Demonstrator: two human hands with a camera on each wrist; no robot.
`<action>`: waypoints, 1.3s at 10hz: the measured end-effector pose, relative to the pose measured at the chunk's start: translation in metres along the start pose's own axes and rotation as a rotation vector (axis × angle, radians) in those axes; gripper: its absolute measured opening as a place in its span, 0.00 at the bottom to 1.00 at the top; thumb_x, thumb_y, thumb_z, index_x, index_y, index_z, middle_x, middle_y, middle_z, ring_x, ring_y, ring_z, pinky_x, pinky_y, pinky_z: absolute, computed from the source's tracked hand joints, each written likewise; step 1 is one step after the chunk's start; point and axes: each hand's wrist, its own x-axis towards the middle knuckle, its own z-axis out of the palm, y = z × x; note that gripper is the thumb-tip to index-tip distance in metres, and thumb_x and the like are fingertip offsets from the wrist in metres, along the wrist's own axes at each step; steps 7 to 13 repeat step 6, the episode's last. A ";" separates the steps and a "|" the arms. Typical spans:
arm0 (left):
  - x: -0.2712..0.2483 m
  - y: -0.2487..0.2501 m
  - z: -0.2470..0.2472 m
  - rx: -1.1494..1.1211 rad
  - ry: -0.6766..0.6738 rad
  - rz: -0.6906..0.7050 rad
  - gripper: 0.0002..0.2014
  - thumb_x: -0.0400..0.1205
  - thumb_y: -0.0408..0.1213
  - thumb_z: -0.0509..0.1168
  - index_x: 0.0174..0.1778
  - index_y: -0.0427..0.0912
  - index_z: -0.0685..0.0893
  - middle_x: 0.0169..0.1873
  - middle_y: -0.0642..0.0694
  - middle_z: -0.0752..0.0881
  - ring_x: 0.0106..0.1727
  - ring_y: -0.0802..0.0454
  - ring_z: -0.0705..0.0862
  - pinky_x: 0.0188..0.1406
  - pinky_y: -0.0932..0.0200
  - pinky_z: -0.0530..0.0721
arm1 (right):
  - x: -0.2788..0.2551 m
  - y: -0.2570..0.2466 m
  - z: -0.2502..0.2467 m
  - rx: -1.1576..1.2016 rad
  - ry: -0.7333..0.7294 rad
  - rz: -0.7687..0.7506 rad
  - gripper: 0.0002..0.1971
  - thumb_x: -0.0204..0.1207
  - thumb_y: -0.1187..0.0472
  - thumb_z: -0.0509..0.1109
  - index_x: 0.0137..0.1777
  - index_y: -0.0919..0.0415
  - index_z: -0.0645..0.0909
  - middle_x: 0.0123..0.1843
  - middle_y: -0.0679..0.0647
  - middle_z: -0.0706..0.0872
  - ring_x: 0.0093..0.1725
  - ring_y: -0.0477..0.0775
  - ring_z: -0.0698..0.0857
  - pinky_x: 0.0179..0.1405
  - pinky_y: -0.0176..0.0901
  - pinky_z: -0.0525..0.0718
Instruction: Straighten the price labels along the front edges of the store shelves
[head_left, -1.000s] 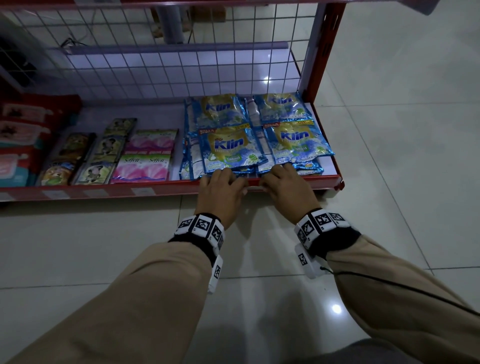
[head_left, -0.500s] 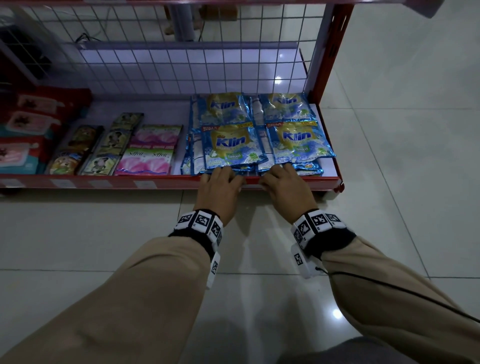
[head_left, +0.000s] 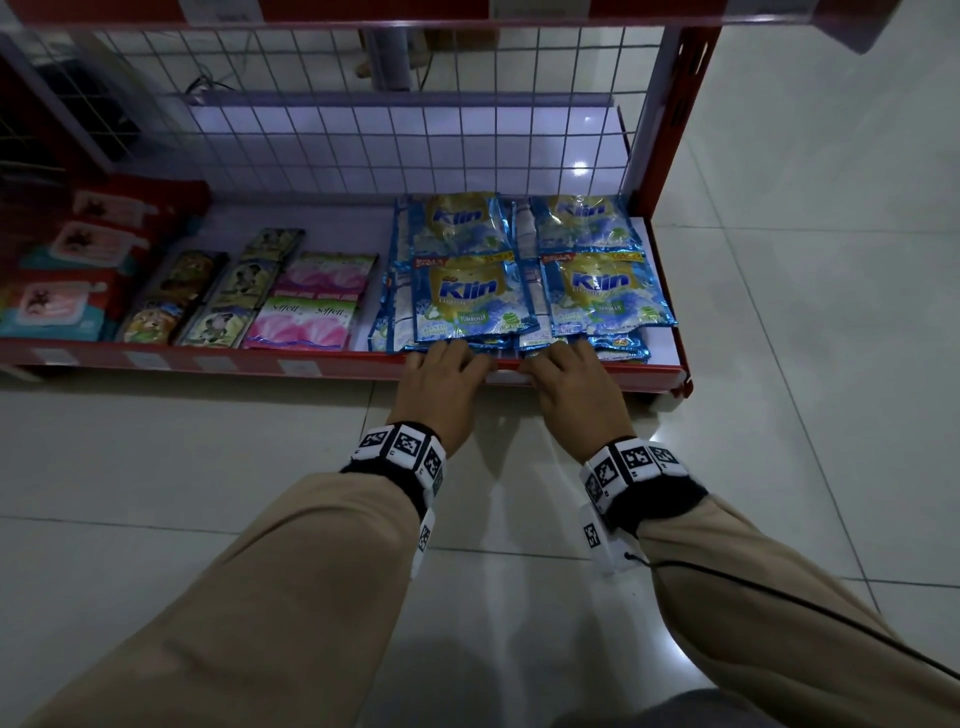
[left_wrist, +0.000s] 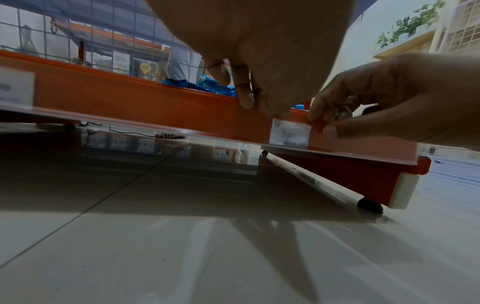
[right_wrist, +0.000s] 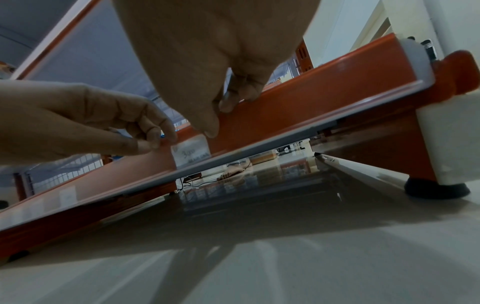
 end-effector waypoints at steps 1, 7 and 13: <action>0.001 0.000 0.000 0.001 0.006 0.020 0.21 0.77 0.31 0.64 0.66 0.49 0.77 0.57 0.45 0.78 0.58 0.44 0.74 0.53 0.50 0.67 | -0.003 0.000 0.000 0.014 0.019 -0.005 0.11 0.75 0.70 0.68 0.56 0.61 0.82 0.52 0.58 0.83 0.51 0.63 0.76 0.40 0.51 0.78; -0.013 -0.014 -0.013 0.039 0.025 0.041 0.12 0.81 0.39 0.60 0.55 0.43 0.85 0.58 0.46 0.81 0.59 0.44 0.75 0.54 0.51 0.71 | -0.011 0.005 -0.027 -0.035 -0.026 0.097 0.11 0.73 0.66 0.68 0.56 0.66 0.81 0.57 0.63 0.79 0.55 0.64 0.77 0.45 0.54 0.80; -0.013 -0.014 -0.013 0.039 0.025 0.041 0.12 0.81 0.39 0.60 0.55 0.43 0.85 0.58 0.46 0.81 0.59 0.44 0.75 0.54 0.51 0.71 | -0.011 0.005 -0.027 -0.035 -0.026 0.097 0.11 0.73 0.66 0.68 0.56 0.66 0.81 0.57 0.63 0.79 0.55 0.64 0.77 0.45 0.54 0.80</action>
